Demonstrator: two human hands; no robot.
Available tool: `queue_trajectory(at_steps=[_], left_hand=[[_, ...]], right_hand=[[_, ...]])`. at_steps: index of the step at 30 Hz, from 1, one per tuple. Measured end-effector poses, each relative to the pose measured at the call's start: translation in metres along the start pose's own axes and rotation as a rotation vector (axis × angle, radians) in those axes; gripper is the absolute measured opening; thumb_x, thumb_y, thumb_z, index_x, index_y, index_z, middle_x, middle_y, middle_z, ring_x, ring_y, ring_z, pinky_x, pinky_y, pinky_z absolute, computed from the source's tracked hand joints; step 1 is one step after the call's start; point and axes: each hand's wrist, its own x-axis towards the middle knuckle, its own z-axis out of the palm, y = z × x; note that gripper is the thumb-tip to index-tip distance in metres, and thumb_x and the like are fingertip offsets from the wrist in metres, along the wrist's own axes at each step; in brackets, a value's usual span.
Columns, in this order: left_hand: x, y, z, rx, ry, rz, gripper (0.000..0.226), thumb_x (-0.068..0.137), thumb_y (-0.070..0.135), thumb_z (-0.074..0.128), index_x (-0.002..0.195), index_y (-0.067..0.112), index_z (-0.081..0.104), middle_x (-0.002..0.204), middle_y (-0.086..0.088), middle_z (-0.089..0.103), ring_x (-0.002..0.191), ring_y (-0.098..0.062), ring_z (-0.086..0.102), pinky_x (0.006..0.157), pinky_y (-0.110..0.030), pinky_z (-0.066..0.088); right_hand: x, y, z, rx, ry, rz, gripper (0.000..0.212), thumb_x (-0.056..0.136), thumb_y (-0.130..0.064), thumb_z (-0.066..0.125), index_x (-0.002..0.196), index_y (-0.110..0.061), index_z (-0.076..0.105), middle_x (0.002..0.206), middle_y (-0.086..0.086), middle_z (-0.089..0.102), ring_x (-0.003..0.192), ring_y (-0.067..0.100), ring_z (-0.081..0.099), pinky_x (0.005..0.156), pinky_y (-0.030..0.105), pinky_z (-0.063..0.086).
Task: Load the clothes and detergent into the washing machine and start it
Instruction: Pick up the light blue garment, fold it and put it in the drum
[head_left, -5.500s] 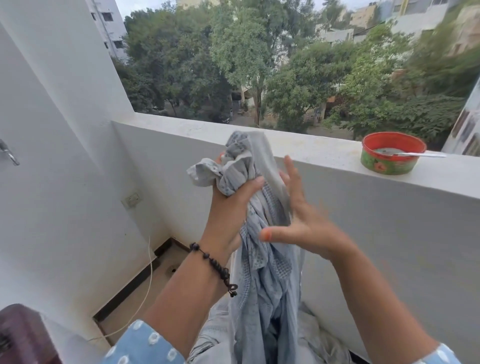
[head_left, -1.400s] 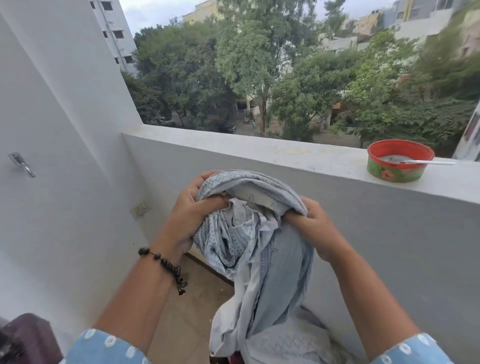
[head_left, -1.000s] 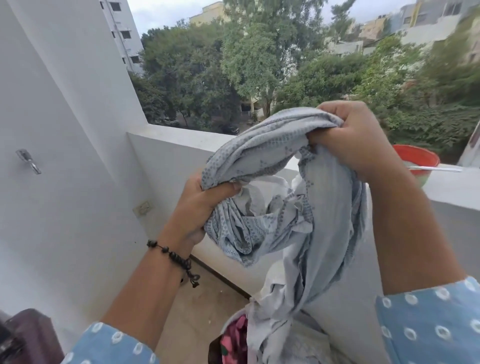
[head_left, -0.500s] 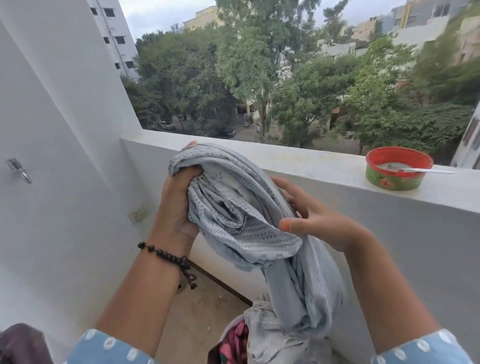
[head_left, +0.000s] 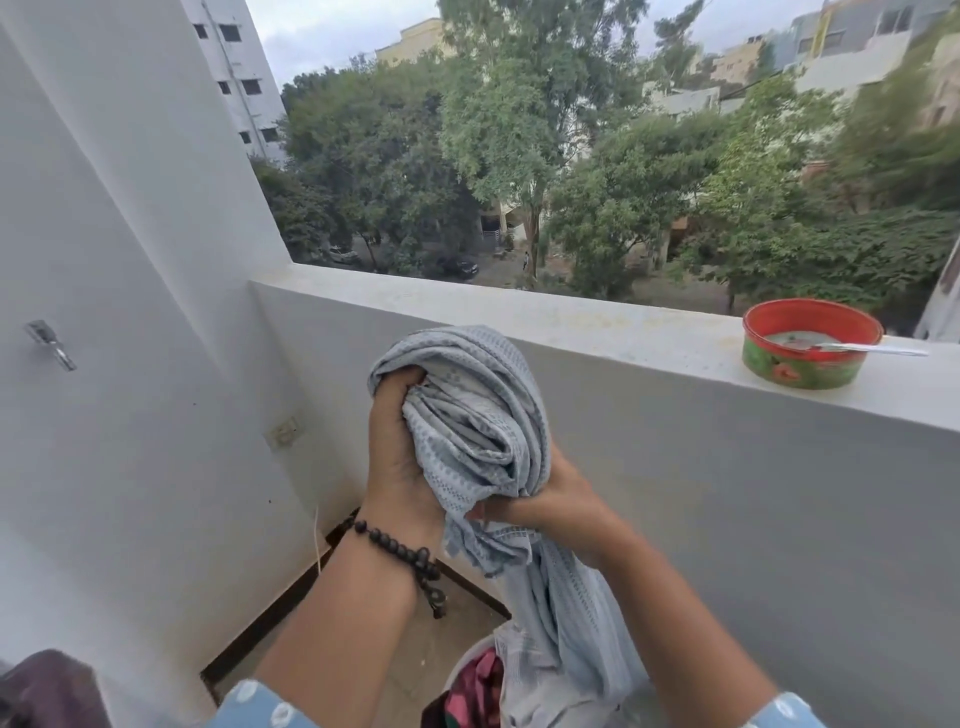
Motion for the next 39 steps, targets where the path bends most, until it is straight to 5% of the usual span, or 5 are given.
queue_trajectory(at_steps=[11,18,24,34,39], left_hand=[[-0.021,0.064,-0.041,0.937,-0.105,0.083,0.088,0.05,0.047,0.081,0.131,0.05,0.048,0.149,0.018,0.039,0.141,-0.006,0.033,0.105,-0.035,0.04],[-0.016,0.018,0.004,2.149,-0.367,0.032,0.141,0.057,0.069,0.078,0.139,0.051,-0.035,0.164,0.007,0.006,0.152,-0.018,-0.007,0.113,-0.067,-0.012],[-0.007,0.007,-0.016,1.773,-0.223,0.152,0.116,0.06,0.03,0.085,0.144,0.053,0.009,0.078,0.005,0.064,0.073,-0.019,0.064,0.073,-0.046,0.054],[0.006,0.021,-0.035,0.778,-0.062,0.222,0.071,0.056,0.018,0.082,0.122,0.021,0.054,0.098,-0.005,0.074,0.087,-0.022,0.07,0.07,-0.035,0.06],[0.012,0.027,-0.045,0.475,0.1,0.269,0.068,0.07,0.01,0.076,0.132,-0.001,0.051,0.117,-0.022,0.064,0.104,-0.037,0.062,0.091,-0.055,0.053]], right_hand=[[-0.001,-0.045,-0.048,-0.646,0.088,-0.072,0.03,0.071,-0.007,0.079,0.084,-0.032,0.068,0.078,-0.017,0.071,0.077,0.002,0.068,0.063,0.022,0.053],[0.007,-0.085,-0.013,-1.341,-0.084,-0.11,0.043,0.073,-0.022,0.069,0.114,-0.03,0.056,0.096,-0.004,0.068,0.089,0.023,0.065,0.067,0.031,0.049],[-0.003,-0.077,-0.025,-0.975,-0.069,-0.204,0.071,0.069,-0.021,0.072,0.127,-0.038,0.036,0.091,-0.009,0.06,0.081,0.01,0.059,0.065,0.034,0.049],[-0.014,-0.034,-0.074,-0.281,-0.183,0.027,0.113,0.056,-0.06,0.084,0.147,-0.054,0.018,0.147,-0.024,0.037,0.128,-0.008,0.046,0.1,0.011,0.04],[-0.005,-0.011,-0.061,-0.273,-0.03,0.092,0.045,0.076,-0.02,0.083,0.116,-0.024,0.063,0.11,0.0,0.07,0.095,0.013,0.07,0.084,0.03,0.058]])
